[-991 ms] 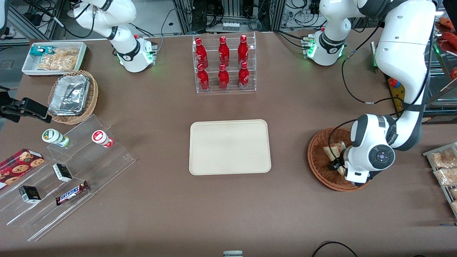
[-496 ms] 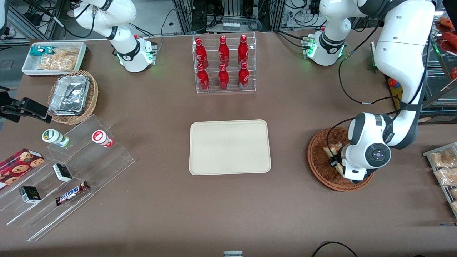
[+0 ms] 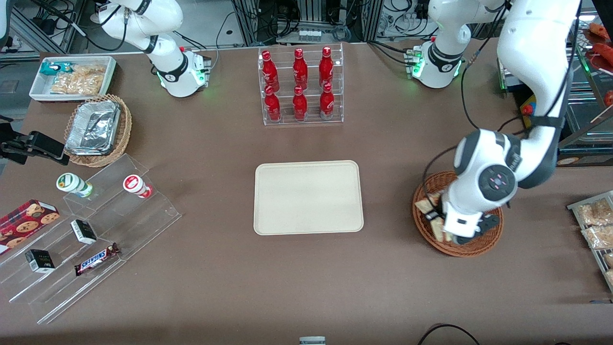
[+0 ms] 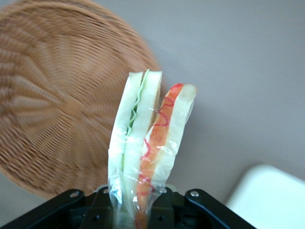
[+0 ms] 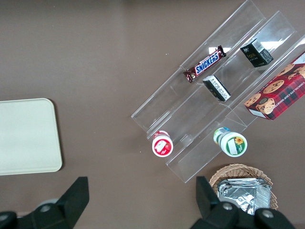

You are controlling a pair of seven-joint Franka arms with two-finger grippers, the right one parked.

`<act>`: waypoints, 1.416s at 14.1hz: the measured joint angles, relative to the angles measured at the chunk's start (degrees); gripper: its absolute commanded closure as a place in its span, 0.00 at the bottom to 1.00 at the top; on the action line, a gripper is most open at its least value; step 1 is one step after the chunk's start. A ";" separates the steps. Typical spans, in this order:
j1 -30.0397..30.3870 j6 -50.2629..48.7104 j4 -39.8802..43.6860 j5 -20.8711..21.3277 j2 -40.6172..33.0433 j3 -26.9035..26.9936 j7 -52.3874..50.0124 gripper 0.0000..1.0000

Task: Place sandwich from basket to tray
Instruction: 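Lift the sandwich and carry it over the cream tray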

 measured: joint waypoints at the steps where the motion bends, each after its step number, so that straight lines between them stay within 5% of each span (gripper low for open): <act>1: -0.59 -0.51 0.01 0.01 -0.79 -2.79 0.68 0.89; 9: -18.07 0.08 6.83 0.08 7.50 -5.55 -3.82 0.88; 16: -26.26 0.20 20.96 7.23 22.22 -4.60 -15.14 0.81; 18: -26.95 0.19 23.96 7.56 24.51 -4.59 -15.26 0.63; 20: -27.36 0.19 25.64 7.70 25.43 -4.59 -15.28 0.00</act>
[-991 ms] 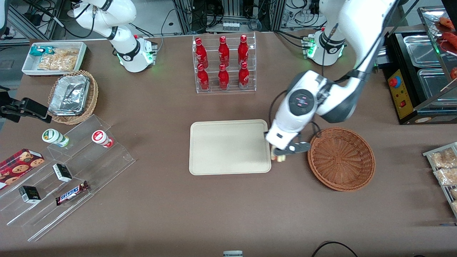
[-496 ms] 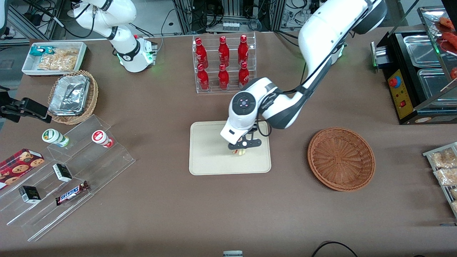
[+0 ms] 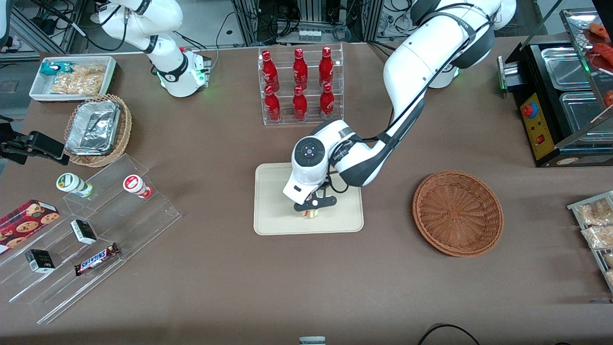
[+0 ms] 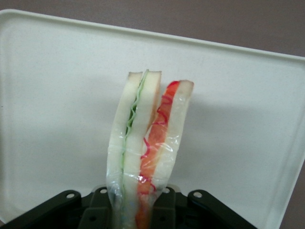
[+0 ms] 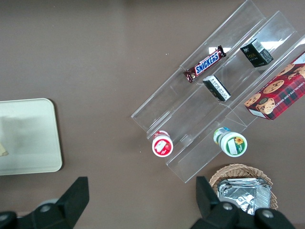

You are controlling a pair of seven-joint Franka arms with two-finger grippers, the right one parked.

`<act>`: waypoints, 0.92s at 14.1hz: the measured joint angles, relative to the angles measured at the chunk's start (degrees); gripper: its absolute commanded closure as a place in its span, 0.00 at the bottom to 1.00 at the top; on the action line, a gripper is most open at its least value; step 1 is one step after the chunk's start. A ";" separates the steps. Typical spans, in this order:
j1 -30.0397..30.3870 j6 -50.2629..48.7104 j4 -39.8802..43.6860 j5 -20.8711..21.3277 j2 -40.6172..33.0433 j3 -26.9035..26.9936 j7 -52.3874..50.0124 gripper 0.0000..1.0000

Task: Place sandwich from basket to tray
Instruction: 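Lift the sandwich and carry it over the cream tray, then lower the sandwich onto the tray and open the left gripper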

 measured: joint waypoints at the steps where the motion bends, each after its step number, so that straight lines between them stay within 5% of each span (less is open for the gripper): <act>1: -0.10 -0.01 0.28 0.14 0.08 0.01 -0.03 0.00; 9: -0.15 -0.17 2.40 1.49 -0.45 2.64 -0.09 0.00; 13: 1.14 -2.20 0.87 3.42 -7.44 4.89 -0.15 0.00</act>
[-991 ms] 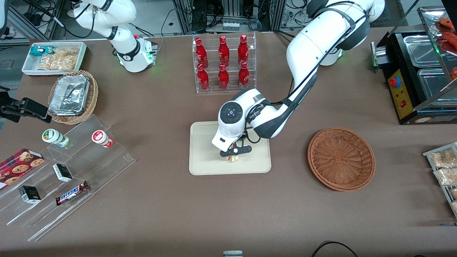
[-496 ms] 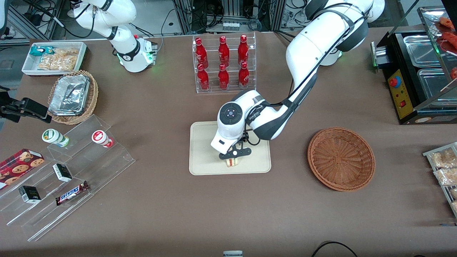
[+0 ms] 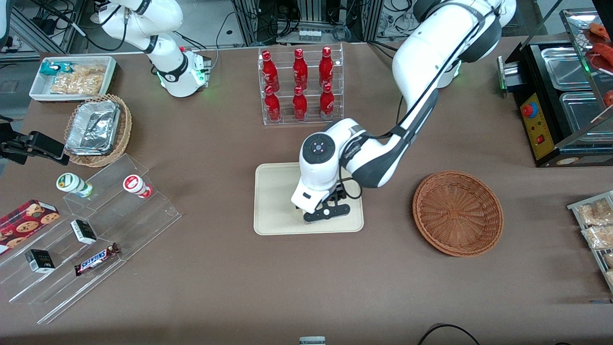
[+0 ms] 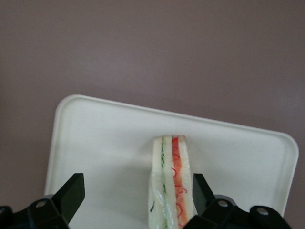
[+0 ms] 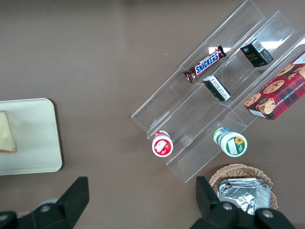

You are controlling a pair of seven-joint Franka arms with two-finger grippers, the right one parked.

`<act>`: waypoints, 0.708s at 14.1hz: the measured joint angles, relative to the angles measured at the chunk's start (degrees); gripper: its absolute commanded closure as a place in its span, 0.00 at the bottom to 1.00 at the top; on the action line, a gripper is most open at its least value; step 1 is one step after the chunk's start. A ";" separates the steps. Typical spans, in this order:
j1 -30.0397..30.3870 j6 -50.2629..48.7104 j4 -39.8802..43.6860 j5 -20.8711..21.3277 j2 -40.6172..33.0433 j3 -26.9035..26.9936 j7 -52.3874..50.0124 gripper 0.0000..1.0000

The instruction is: Place sandwich from basket to tray

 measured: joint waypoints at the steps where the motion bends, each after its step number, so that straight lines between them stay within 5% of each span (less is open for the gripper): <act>1: 1.76 -1.77 -1.89 0.00 -3.44 0.13 0.00 0.00; 5: 11.34 -5.81 -12.98 -1.74 -18.21 0.08 5.26 0.00; 10: 24.98 -18.94 -16.98 -10.15 -29.68 0.49 30.93 0.00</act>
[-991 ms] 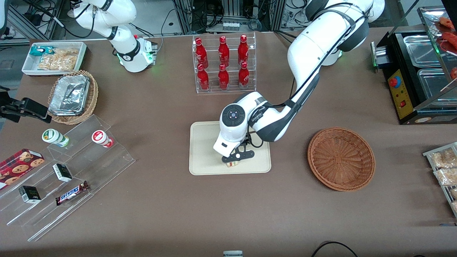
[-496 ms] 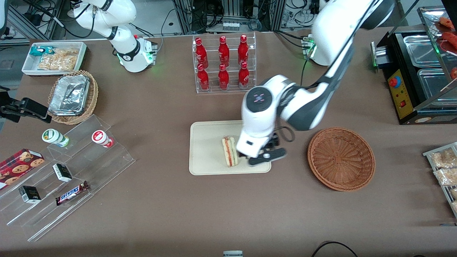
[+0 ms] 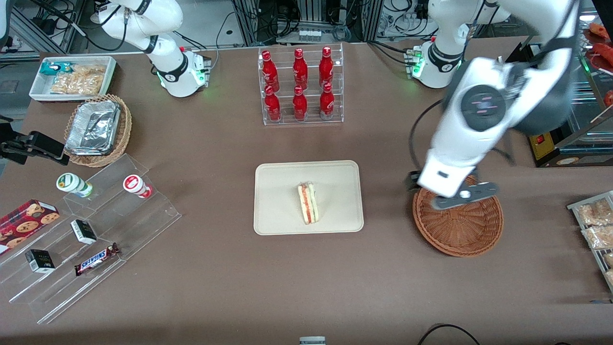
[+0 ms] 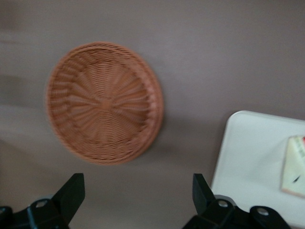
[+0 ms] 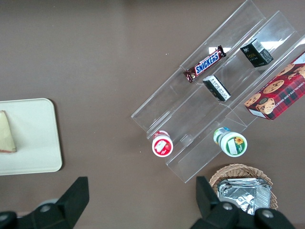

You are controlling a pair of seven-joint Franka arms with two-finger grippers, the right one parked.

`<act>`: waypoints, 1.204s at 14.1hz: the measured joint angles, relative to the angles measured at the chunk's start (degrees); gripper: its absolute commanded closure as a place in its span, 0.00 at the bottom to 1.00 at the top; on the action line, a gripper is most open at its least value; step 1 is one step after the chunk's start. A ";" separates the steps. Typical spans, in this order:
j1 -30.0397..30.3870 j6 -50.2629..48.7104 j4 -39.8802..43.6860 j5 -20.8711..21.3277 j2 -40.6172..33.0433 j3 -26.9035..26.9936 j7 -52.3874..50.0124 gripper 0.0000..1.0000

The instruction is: Place sandwich from basket to tray

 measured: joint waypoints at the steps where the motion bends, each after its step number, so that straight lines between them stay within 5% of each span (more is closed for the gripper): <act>1: 3.23 -2.34 -0.05 -0.94 -1.82 0.10 5.02 0.00; 4: 9.98 -7.81 0.03 -2.58 -6.34 0.28 15.04 0.00; 9: 10.86 -22.18 5.24 -2.64 -10.47 -0.05 20.49 0.00; 17: 10.31 -22.66 2.98 -2.72 -12.48 -0.99 20.95 0.00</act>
